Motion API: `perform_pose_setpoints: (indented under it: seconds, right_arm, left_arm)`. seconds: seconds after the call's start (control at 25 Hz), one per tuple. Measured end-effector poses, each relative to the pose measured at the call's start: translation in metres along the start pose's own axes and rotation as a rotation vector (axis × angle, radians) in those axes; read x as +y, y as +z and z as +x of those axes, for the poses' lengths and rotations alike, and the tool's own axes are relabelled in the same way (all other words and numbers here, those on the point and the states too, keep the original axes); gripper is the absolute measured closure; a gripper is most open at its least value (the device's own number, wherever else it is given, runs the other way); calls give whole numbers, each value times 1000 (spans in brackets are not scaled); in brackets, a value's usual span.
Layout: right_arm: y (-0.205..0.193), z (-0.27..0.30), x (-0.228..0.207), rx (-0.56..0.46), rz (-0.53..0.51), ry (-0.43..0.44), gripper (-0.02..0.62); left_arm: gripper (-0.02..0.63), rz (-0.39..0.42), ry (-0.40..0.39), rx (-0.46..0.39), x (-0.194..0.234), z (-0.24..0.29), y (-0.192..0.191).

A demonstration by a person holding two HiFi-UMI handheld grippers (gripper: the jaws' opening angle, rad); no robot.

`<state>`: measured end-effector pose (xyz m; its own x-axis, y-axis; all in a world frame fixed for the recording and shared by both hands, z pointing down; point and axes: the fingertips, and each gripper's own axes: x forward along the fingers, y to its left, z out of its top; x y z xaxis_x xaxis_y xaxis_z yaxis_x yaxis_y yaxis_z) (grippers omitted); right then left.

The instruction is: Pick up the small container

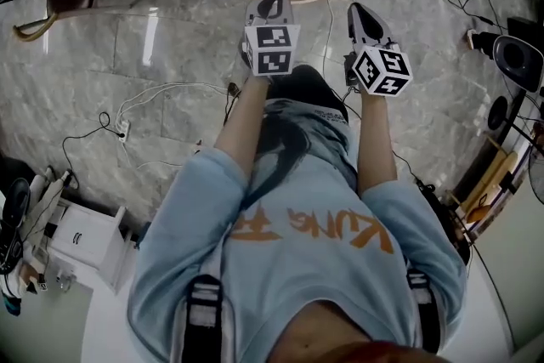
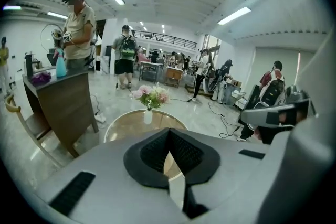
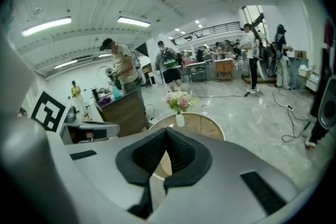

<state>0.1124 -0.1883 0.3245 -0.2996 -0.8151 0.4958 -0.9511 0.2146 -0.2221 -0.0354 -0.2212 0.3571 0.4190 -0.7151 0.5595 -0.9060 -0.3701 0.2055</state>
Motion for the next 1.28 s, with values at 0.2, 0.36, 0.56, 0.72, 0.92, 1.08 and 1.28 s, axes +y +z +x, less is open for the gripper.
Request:
perform_pose_setpoints:
  seconds: [0.2,0.36,0.56,0.72,0.92,1.08,1.28]
  right_arm:
    - [-26,17,-21,6,124,-28,583]
    - [-66,46,-21,89,103,33,583]
    - [-128,111,-24,177,47,128,583]
    - [-177,162,-33,202,31,151,583]
    - [-207,205,-40,202,3,181,583]
    - [-230,224,-47,202,3,186,583]
    - [-223,258,-58,103,-1,196,583]
  left_arm:
    - [583,-48,-18,42,0,11,-21]
    - [583,-99,37,68,18,38,-52]
    - [583,-153,69,109,46,94,-110]
    - [583,-209,95,136,63,133,-161]
    - [583,-199,93,121,69,169,-181]
    - [583,-197,99,110,76,193,-192]
    - [583,-180,84,109,79,221,-206]
